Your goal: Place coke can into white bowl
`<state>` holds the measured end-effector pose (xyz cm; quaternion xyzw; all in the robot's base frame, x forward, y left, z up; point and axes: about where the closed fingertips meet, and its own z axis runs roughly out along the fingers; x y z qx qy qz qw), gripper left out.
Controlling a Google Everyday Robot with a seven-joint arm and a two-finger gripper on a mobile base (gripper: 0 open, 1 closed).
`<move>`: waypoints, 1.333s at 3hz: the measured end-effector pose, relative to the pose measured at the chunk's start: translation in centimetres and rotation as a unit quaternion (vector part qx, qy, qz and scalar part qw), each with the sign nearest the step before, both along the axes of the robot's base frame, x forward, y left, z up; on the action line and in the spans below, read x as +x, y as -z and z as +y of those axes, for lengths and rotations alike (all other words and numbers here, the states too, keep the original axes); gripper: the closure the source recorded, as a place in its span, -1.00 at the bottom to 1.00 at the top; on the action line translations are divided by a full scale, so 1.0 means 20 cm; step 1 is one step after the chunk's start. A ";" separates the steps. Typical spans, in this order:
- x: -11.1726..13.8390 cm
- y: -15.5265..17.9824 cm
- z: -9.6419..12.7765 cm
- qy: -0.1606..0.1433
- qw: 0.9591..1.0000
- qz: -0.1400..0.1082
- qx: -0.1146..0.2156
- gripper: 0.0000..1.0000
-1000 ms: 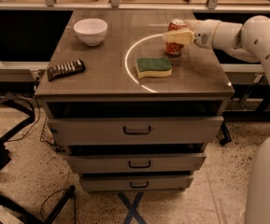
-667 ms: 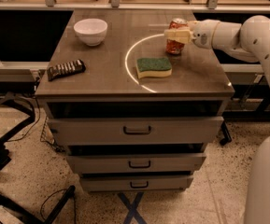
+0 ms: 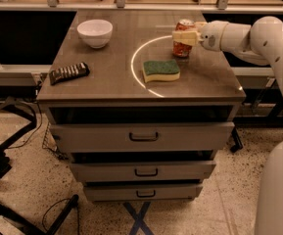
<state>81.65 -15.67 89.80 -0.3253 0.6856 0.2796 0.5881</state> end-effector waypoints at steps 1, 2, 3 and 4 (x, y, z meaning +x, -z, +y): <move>0.00 0.00 0.01 -0.001 1.000 0.000 0.000 1.00; 0.02 -0.14 0.07 -0.015 1.000 -0.012 -0.011 1.00; 0.06 -0.43 0.18 -0.025 0.999 -0.025 -0.003 1.00; 0.08 -0.67 0.34 -0.027 0.999 -0.025 0.009 1.00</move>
Offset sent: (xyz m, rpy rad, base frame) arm 0.0239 0.0271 0.1048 -0.0753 -0.0828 0.0891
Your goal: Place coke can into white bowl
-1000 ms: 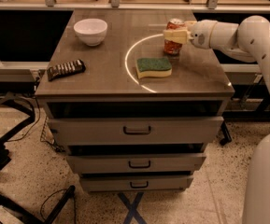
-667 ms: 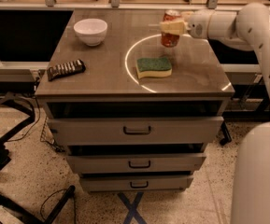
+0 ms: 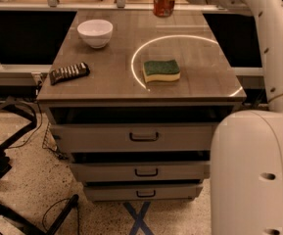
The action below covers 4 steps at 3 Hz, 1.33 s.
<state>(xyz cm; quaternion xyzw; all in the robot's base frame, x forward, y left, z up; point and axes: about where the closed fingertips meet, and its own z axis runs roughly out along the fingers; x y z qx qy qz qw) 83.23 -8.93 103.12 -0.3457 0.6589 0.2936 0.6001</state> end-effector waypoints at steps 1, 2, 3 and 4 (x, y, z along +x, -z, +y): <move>0.14 -0.09 0.27 0.027 0.999 0.016 -0.002 1.00; 0.28 -0.06 0.42 0.063 0.998 0.028 0.004 1.00; 0.40 0.00 0.62 0.077 0.996 0.040 0.019 1.00; 0.49 0.07 0.82 0.078 0.997 0.020 0.020 1.00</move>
Offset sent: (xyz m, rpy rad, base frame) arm 0.0927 0.1188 0.0160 0.0219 0.0833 -0.2227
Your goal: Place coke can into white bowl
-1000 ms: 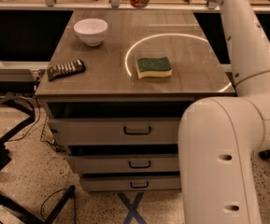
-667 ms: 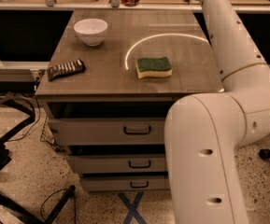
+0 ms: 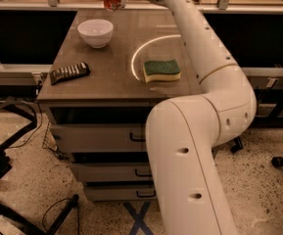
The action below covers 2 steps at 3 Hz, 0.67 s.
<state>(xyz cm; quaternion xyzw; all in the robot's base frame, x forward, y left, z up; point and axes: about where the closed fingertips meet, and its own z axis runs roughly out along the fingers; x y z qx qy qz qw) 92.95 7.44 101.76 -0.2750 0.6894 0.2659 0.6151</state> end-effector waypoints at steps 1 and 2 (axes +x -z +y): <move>0.03 0.06 0.08 -0.004 1.000 -0.023 -0.015 1.00; 0.04 0.16 0.13 -0.011 0.999 -0.031 -0.044 1.00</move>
Offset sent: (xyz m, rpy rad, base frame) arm -0.0082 0.0322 -0.0638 -0.1590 -0.0857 0.0319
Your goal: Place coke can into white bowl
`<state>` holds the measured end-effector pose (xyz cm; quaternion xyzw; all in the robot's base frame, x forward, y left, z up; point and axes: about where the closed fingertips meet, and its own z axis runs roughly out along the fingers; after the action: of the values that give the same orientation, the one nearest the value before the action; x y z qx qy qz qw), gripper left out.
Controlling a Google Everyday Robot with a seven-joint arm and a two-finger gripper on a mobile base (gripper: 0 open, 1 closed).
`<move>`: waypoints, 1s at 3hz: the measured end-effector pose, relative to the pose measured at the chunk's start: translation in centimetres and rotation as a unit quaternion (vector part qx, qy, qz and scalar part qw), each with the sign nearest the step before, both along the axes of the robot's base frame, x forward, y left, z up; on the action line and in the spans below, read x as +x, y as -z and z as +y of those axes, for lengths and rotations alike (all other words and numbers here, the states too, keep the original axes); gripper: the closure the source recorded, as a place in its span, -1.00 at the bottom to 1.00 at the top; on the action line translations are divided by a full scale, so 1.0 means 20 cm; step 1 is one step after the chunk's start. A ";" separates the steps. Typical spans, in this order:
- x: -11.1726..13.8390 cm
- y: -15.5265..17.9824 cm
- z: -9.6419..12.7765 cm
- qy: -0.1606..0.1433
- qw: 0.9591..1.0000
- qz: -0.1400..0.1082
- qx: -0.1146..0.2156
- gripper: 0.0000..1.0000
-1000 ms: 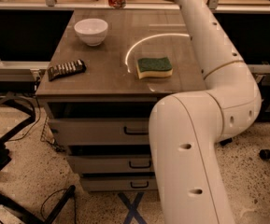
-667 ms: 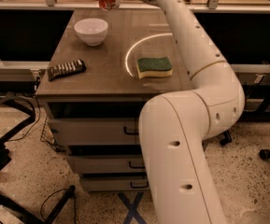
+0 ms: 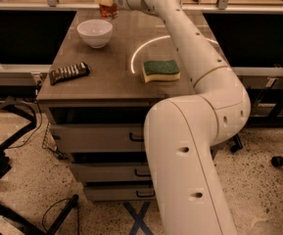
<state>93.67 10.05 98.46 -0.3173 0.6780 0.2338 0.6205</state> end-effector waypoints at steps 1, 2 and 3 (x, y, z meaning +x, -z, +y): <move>-0.07 -0.02 0.01 -0.013 0.999 -0.028 -0.016 1.00; -0.14 -0.09 0.01 -0.020 0.998 -0.057 -0.023 1.00; -0.20 -0.12 0.01 -0.029 0.997 -0.069 -0.024 1.00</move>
Offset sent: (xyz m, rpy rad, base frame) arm -0.0634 -0.0084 0.0323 -0.0601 -0.1930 0.0476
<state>89.77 10.29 100.84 -0.3674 0.6294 0.2126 0.6509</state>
